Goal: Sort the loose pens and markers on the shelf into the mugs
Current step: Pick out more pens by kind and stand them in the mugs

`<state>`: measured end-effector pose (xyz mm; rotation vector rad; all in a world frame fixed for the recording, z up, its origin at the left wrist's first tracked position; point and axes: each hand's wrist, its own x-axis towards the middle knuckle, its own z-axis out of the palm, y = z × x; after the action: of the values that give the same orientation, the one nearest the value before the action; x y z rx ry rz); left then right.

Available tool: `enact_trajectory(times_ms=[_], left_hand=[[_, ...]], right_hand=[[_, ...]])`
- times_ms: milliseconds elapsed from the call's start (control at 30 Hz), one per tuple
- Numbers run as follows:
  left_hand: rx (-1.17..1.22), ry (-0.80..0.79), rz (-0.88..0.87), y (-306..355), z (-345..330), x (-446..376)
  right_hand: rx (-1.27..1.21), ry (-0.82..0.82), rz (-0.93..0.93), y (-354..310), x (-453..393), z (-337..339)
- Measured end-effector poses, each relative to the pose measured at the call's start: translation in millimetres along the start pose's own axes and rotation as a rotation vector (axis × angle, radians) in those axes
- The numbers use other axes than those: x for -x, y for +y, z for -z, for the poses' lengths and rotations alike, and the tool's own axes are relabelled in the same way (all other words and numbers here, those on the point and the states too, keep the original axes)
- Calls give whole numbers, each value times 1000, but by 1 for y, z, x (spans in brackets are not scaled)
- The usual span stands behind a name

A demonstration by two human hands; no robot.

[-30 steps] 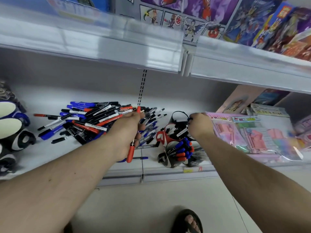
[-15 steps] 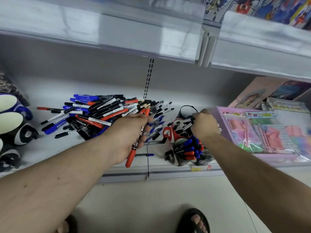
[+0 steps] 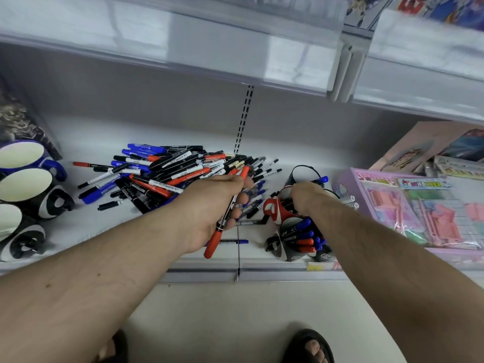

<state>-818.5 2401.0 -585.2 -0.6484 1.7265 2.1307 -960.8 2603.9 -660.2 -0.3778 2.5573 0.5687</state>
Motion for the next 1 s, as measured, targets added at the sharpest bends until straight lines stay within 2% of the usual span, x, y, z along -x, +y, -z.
enact_trajectory(times_ms=[67, 133, 167, 233, 300, 333, 400, 467, 533, 600, 667, 733, 800, 833, 900, 1000], left_hand=[[15, 8, -3, 1, 3, 0], [61, 14, -9, 2, 3, 0], [90, 20, -11, 3, 3, 0], [144, 32, -15, 4, 3, 2], [223, 36, -23, 7, 3, 4], [263, 31, -26, 8, 2, 5], [327, 24, -29, 10, 0, 7], [359, 21, -30, 10, -3, 8], [375, 10, -38, 9, -7, 11], [400, -6, -48, 9, -11, 13], [370, -15, -57, 10, -10, 17], [131, 32, -88, 12, -6, 22], [-226, 61, -155, 11, 0, 27], [-360, 38, -182, 10, 3, 29], [-517, -31, -184, 6, 9, 28], [-622, -103, -142, 5, 15, 31]], right_hand=[[32, -96, 80, 3, 6, 7], [-53, -104, 115, 6, 14, 13], [-81, -63, 72, 5, 21, 16], [-199, 143, -10, 4, 33, 20], [-570, 344, 32, -6, 56, 23], [-835, 344, 51, -16, 76, 27], [-1279, 143, 25, -36, 114, 32], [-1549, -120, -25, -46, 139, 35], [-1802, -307, -62, -49, 152, 36], [-2027, -318, -67, -51, 163, 39], [-2149, -146, -53, -47, 169, 41], [-2008, 176, -65, -32, 172, 42], [-1527, 522, -119, -10, 173, 41], [-1256, 629, -146, 0, 172, 38], [-903, 661, -169, 14, 163, 22], [-641, 599, -151, 19, 140, -10]])
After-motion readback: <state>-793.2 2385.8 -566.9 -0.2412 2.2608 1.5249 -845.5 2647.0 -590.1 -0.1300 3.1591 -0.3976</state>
